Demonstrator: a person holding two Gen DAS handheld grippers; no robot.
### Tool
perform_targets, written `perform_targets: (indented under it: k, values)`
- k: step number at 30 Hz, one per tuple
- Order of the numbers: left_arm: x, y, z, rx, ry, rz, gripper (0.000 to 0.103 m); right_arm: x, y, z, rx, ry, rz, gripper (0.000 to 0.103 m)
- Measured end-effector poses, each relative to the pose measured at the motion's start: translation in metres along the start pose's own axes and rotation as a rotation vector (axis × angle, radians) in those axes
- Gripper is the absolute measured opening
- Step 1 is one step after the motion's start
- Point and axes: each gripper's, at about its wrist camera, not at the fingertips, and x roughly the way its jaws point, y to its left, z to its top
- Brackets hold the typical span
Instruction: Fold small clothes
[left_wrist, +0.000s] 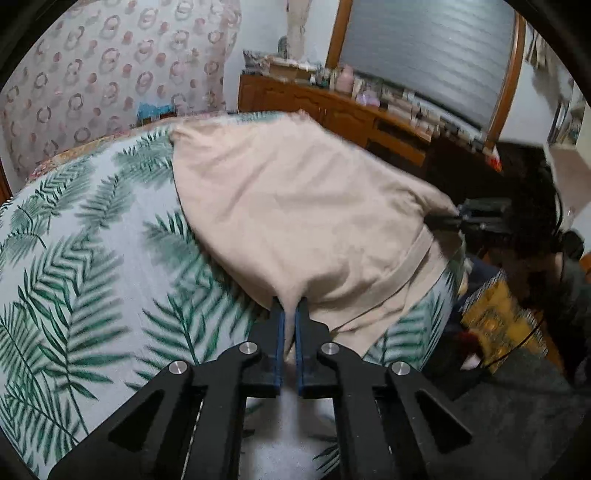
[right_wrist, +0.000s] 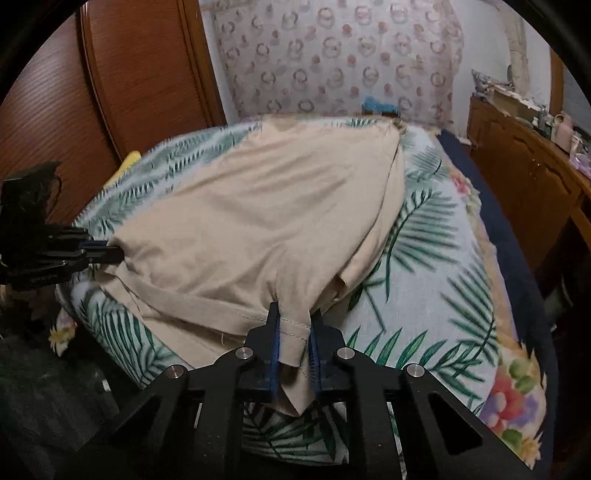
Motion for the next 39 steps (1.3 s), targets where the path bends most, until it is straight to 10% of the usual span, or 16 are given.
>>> perform_targets:
  k: [15,39]
  values:
    - [-0.006,0.036,0.108,0.009,-0.201,0.057,0.005,-0.018,-0.017,0.068,-0.003,-0.243,-0.010,0.012]
    - [0.102,0.108,0.178,-0.028,-0.066,0.176,0.005,0.094,-0.061,0.143,-0.022,-0.170,0.025,0.012]
